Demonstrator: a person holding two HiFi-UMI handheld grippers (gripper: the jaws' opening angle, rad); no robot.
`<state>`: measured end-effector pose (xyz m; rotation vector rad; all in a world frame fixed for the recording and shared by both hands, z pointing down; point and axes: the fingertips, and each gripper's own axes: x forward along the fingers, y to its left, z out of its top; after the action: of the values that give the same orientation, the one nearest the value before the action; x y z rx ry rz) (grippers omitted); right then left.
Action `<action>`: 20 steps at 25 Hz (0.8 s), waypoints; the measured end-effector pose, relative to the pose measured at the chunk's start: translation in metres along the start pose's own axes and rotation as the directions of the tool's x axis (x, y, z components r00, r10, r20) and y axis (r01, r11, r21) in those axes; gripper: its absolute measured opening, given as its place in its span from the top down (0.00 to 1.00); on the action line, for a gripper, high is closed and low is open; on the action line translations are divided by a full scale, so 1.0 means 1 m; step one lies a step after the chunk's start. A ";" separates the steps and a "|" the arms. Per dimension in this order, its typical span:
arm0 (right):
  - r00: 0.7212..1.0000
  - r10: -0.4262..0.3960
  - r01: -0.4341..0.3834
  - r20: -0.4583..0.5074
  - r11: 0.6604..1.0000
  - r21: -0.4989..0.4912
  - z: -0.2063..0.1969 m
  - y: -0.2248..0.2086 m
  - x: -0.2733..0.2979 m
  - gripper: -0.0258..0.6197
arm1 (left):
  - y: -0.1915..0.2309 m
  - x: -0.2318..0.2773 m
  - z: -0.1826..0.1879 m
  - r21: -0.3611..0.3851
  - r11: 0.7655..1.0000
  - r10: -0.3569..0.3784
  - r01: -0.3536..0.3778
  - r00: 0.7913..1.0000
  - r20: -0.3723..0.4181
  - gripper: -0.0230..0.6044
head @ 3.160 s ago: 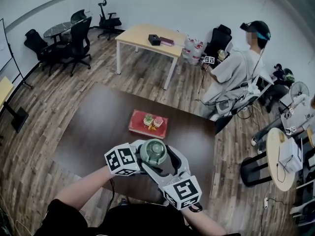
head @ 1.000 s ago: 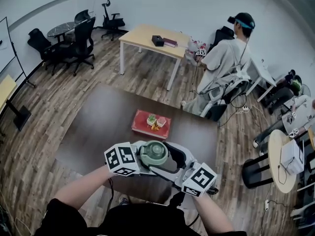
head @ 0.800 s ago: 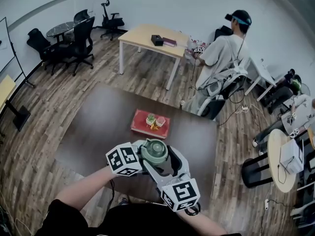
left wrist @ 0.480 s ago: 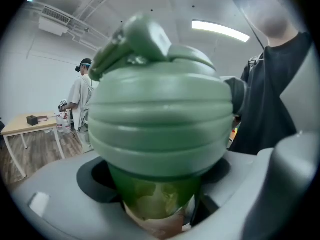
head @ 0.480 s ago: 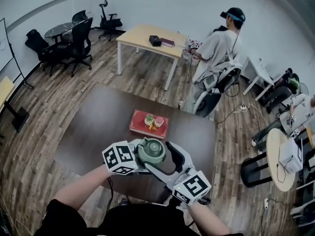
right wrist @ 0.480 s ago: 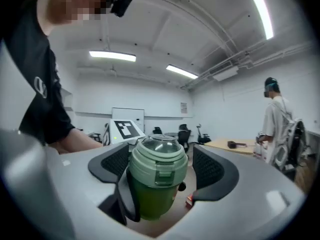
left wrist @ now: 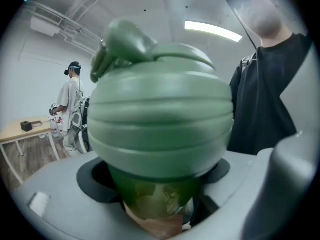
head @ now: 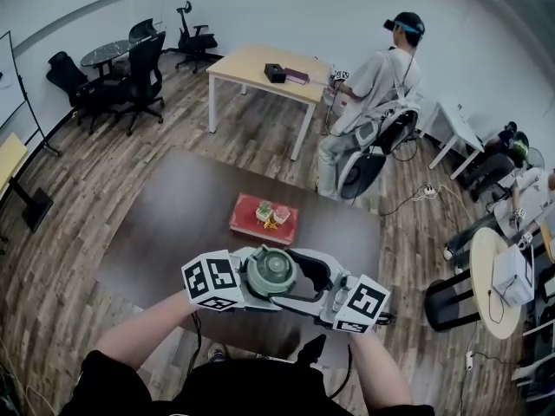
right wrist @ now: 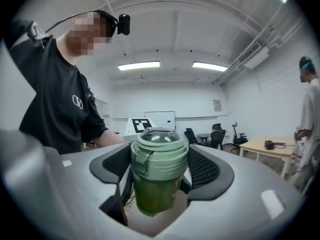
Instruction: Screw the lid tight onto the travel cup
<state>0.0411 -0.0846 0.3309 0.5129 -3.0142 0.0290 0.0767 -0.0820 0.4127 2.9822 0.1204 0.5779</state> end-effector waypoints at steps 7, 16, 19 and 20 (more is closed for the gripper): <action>0.894 -0.447 0.444 0.005 0.889 0.110 -0.002 -0.008 0.005 0.38 | 0.013 0.000 0.000 -0.033 0.996 0.086 -0.085 0.996 0.026 0.30; 0.885 -0.465 0.458 0.009 0.874 0.162 -0.008 -0.013 0.005 0.38 | 0.025 0.001 -0.005 -0.046 0.988 0.146 -0.145 0.989 0.028 0.29; 0.898 -0.440 0.431 0.028 0.889 0.154 -0.008 -0.011 -0.012 0.38 | 0.036 -0.011 -0.011 -0.071 0.974 0.218 -0.214 0.974 0.056 0.29; 0.886 -0.463 0.456 0.027 0.881 0.125 -0.010 -0.014 -0.022 0.38 | 0.041 -0.018 -0.012 -0.081 0.965 0.255 -0.249 0.964 0.075 0.29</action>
<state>0.0676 -0.0902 0.3388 1.2479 -2.8659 0.1603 0.0582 -0.1239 0.4215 2.9662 -0.2855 0.4671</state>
